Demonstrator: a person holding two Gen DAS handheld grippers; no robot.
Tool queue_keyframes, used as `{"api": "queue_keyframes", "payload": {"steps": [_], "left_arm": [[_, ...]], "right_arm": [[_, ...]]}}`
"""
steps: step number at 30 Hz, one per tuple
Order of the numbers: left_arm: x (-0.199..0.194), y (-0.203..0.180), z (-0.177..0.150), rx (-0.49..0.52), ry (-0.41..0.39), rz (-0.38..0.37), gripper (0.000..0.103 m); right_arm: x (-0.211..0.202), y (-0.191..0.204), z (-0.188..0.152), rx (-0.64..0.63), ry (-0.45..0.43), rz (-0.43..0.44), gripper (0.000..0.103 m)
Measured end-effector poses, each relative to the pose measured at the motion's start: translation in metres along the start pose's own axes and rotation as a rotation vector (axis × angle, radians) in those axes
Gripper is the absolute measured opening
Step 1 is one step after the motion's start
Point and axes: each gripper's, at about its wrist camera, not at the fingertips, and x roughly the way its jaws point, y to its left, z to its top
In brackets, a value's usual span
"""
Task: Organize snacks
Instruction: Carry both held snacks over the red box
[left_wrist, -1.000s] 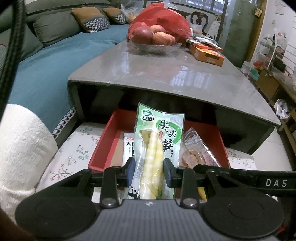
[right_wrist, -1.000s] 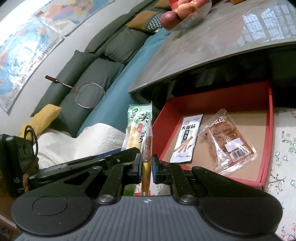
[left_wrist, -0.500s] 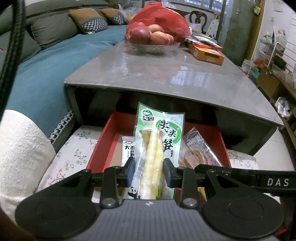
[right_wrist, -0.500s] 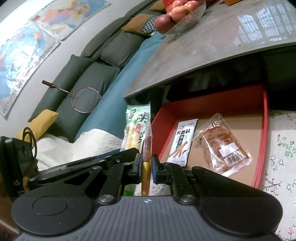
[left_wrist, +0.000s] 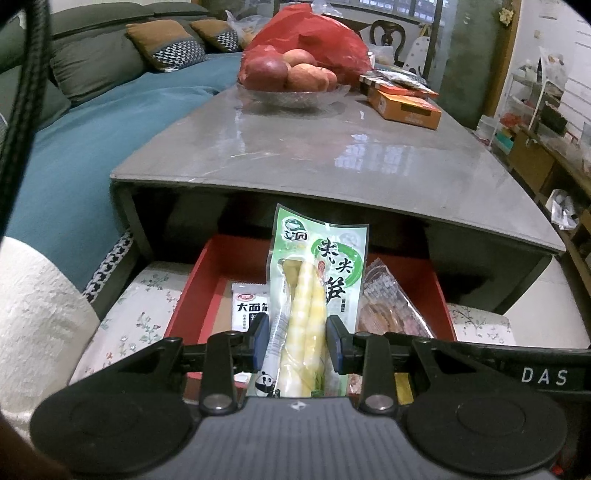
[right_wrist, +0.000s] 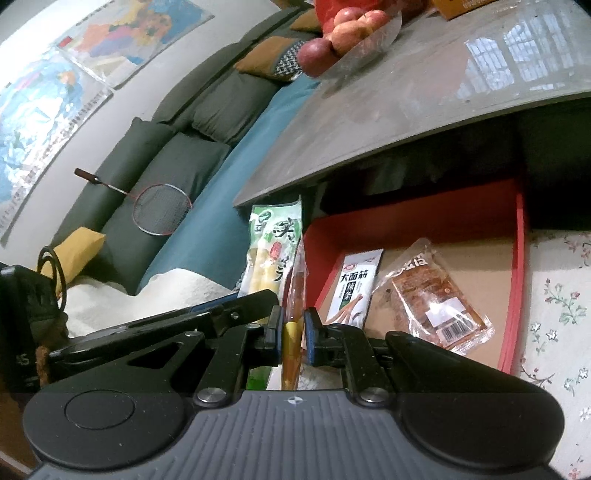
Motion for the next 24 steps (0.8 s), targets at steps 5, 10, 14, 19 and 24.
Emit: {"api": "queue_keyframes", "payload": {"steps": [5,10,14,19,24], "left_arm": [[0.007,-0.003,0.005,0.018,-0.007,0.006,0.027],[0.018,-0.005,0.009,0.027,-0.006,0.003,0.027],[0.026,-0.005,0.013,0.026,-0.007,-0.004,0.027],[0.040,-0.005,0.015,0.021,-0.002,-0.012,0.027],[0.054,-0.005,0.015,0.021,0.015,-0.013,0.027]], "right_arm": [[0.005,-0.003,0.003,0.007,-0.004,-0.012,0.018],[0.008,-0.010,0.005,0.021,-0.014,-0.031,0.018],[0.011,-0.016,0.009,0.033,-0.017,-0.046,0.018],[0.014,-0.023,0.009,0.046,-0.024,-0.071,0.018],[0.015,-0.033,0.013,0.056,-0.039,-0.106,0.018]]}}
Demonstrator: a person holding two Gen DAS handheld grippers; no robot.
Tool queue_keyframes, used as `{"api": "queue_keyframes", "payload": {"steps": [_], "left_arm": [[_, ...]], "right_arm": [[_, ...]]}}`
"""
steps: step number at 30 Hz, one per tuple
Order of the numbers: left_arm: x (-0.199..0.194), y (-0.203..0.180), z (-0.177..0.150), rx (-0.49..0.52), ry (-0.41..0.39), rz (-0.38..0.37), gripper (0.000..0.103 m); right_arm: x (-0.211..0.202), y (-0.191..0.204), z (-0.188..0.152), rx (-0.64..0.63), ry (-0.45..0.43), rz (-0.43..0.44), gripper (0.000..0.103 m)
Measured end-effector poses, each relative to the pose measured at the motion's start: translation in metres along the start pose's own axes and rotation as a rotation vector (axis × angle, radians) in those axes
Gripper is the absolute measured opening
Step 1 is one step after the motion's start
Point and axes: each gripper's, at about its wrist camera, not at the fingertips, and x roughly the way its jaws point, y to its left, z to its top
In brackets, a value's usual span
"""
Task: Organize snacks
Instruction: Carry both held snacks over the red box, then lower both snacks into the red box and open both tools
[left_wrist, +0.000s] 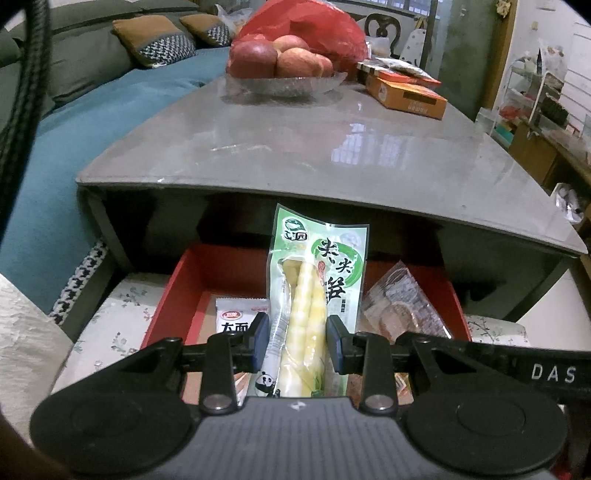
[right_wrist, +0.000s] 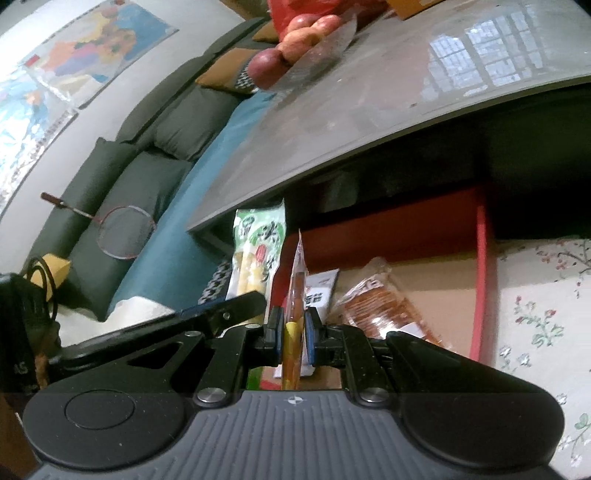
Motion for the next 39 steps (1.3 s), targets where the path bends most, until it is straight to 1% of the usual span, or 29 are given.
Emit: {"api": "queue_keyframes", "payload": {"steps": [4,13,20,23,25,28,31,33,35,39], "left_arm": [[0.005,0.000,-0.001,0.004,0.000,-0.001,0.027],[0.023,0.003,-0.003,0.001,0.028,-0.001,0.027],[0.032,0.005,-0.005,-0.006,0.041,0.003,0.028],[0.035,0.006,-0.005,-0.002,0.048,0.007,0.028],[0.038,0.004,-0.005,0.003,0.053,0.012,0.029],[0.039,0.004,-0.006,0.008,0.057,0.012,0.030],[0.038,0.005,-0.005,0.007,0.048,0.020,0.032],[0.035,0.005,-0.003,0.002,0.035,0.017,0.035],[0.031,0.008,-0.001,-0.010,0.023,0.006,0.042],[0.026,0.010,0.000,-0.013,0.010,0.015,0.042]], "right_arm": [[0.004,-0.006,0.001,0.003,0.001,-0.030,0.018],[0.008,-0.012,0.002,0.004,0.003,-0.072,0.018],[0.013,-0.021,0.002,-0.006,0.013,-0.133,0.019],[0.017,-0.022,0.000,-0.016,0.028,-0.149,0.027],[0.020,-0.019,0.000,-0.047,0.036,-0.162,0.027],[0.021,-0.013,0.001,-0.060,0.039,-0.156,0.038],[0.022,-0.010,0.001,-0.076,0.033,-0.166,0.045],[0.022,-0.011,0.001,-0.078,0.035,-0.185,0.067],[0.022,-0.010,0.001,-0.080,0.033,-0.186,0.068],[0.021,-0.010,0.001,-0.081,0.036,-0.189,0.068]]}}
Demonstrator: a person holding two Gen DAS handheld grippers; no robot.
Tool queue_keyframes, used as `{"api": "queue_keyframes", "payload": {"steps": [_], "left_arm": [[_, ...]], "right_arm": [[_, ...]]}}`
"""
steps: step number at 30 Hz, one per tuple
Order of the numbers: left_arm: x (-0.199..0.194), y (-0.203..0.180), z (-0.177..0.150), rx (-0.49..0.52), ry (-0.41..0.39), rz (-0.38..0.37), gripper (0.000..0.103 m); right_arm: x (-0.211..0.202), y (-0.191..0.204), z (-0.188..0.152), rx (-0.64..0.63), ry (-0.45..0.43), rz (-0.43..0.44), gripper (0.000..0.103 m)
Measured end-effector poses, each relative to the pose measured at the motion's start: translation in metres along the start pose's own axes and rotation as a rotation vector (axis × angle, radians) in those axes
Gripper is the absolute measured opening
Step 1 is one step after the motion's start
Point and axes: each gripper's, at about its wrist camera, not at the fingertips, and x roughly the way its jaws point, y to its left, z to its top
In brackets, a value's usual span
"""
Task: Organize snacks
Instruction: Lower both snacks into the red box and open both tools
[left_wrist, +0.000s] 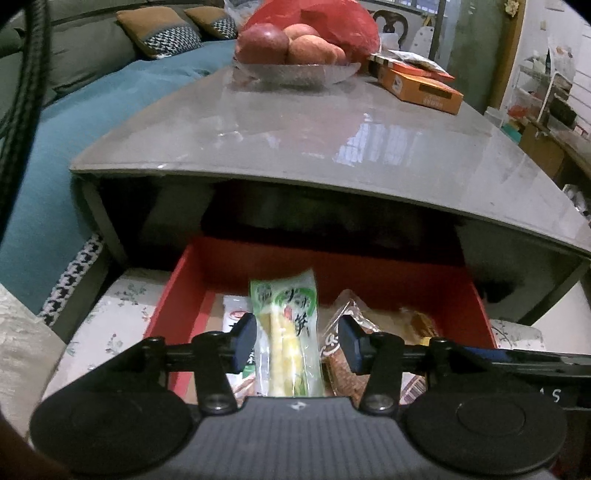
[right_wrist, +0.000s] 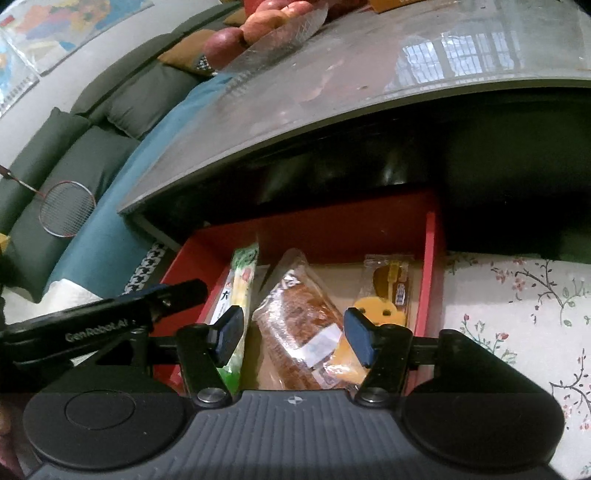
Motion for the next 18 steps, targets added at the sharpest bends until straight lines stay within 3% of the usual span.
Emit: {"api": "queue_keyframes", "payload": {"steps": [18], "left_arm": [[-0.035,0.016,0.000,-0.034,-0.017,0.041,0.042]], "right_arm": [[-0.028,0.001,0.001,0.001,-0.045,0.027,0.068]]}}
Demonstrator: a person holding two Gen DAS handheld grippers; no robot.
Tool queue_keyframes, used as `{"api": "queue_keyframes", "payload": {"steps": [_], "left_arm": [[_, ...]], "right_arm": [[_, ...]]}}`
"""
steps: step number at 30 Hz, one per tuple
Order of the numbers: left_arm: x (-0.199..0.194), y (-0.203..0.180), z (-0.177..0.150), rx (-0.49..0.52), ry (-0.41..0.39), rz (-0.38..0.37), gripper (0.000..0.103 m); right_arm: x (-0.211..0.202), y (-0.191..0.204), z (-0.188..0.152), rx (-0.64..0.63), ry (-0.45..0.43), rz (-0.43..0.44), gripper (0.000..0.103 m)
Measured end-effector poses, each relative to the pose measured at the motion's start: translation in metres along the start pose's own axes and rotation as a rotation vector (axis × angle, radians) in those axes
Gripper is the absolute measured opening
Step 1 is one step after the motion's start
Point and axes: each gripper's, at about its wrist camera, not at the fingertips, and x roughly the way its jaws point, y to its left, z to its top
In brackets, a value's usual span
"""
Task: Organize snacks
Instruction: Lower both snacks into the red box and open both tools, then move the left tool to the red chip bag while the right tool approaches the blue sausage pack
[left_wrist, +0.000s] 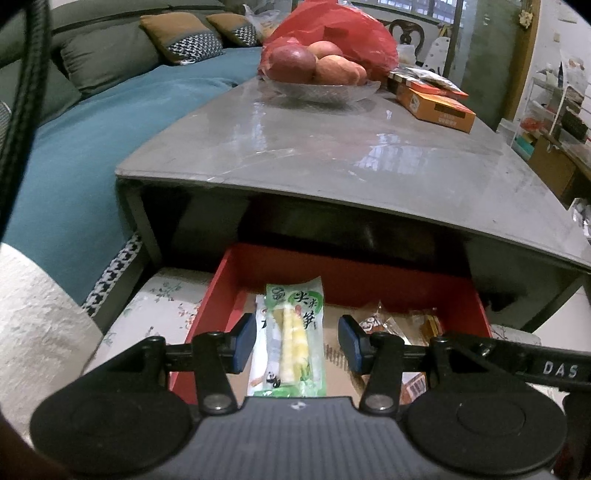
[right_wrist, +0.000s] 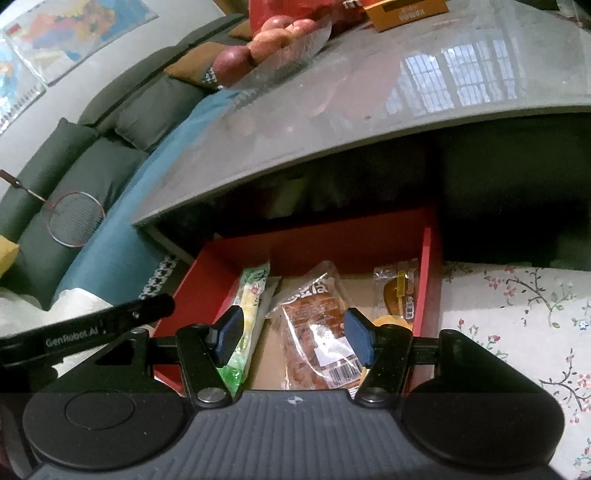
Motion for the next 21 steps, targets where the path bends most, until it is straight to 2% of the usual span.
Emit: {"api": "queue_keyframes", "payload": {"steps": [7,15,21], "left_arm": [[-0.013,0.006,-0.009,0.017,0.021,0.020,0.042],[-0.025,0.022,-0.026,-0.002,0.058,0.063,0.042],[-0.037,0.035,-0.053,-0.033,0.101,0.093,0.043]], "right_arm": [[-0.008,0.013,-0.008,-0.065,0.028,0.000,0.069],[-0.015,0.032,-0.019,-0.125,0.059,0.058,0.073],[-0.015,0.043,-0.029,-0.145,0.085,0.083,0.073]]}}
